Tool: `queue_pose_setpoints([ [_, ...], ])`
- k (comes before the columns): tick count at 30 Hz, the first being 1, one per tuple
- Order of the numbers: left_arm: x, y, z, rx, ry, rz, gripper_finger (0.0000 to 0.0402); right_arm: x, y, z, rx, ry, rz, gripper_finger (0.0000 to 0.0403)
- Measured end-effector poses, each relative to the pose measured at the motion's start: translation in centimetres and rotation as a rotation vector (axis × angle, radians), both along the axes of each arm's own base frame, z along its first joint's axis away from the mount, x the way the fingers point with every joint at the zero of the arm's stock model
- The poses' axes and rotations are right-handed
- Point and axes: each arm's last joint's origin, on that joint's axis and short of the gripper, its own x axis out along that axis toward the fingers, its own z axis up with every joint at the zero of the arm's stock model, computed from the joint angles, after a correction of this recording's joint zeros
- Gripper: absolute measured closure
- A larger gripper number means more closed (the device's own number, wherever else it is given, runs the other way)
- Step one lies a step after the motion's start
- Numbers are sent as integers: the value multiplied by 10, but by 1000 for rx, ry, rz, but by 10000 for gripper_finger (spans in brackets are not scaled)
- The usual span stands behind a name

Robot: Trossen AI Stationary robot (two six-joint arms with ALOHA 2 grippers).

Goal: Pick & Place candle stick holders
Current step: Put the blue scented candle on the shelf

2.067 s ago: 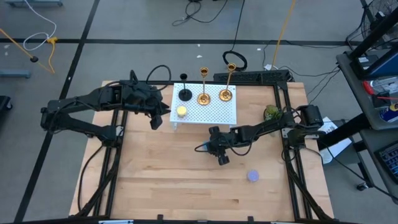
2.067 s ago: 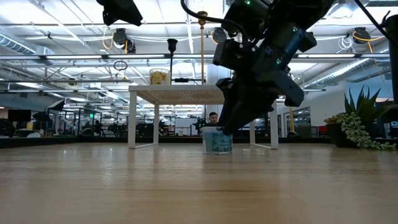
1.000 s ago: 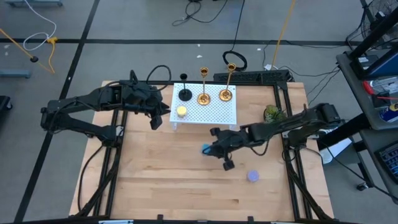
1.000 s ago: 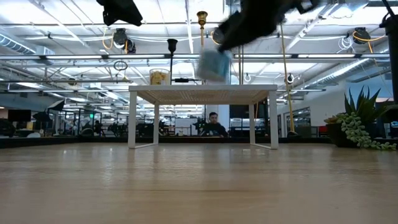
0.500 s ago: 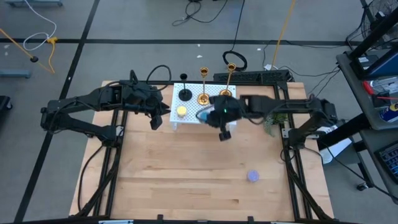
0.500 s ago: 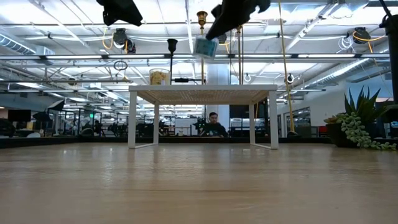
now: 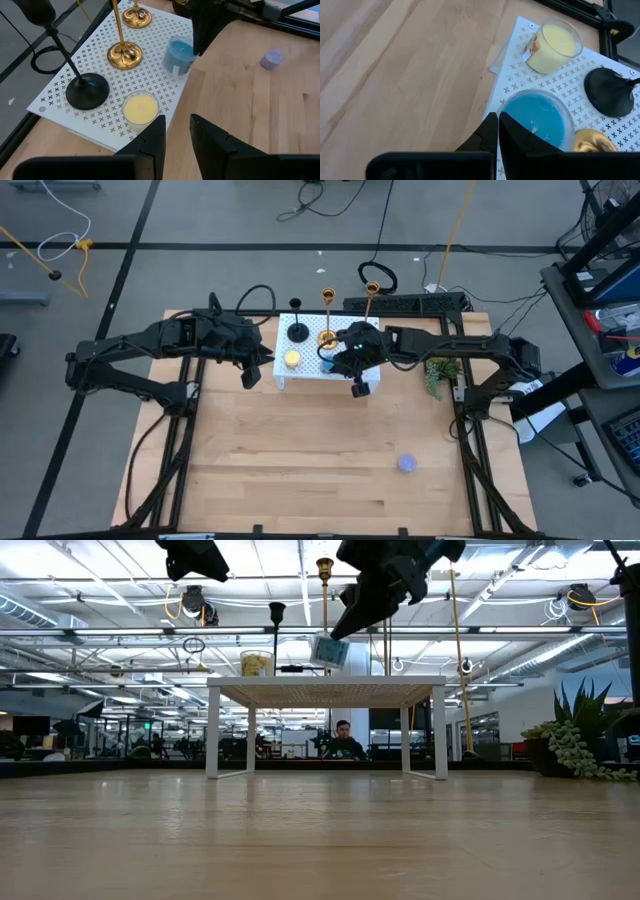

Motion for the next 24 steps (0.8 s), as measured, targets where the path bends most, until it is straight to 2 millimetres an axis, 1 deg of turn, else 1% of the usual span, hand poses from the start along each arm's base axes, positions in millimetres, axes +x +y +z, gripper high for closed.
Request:
queue_pose_setpoints([
  [10,0,0,0,1,0,-1,307,-5,-9,-15,23,23,-45,401],
  [24,0,0,0,1,0,-1,307,-3,-12,-15,0,-12,-40,368],
])
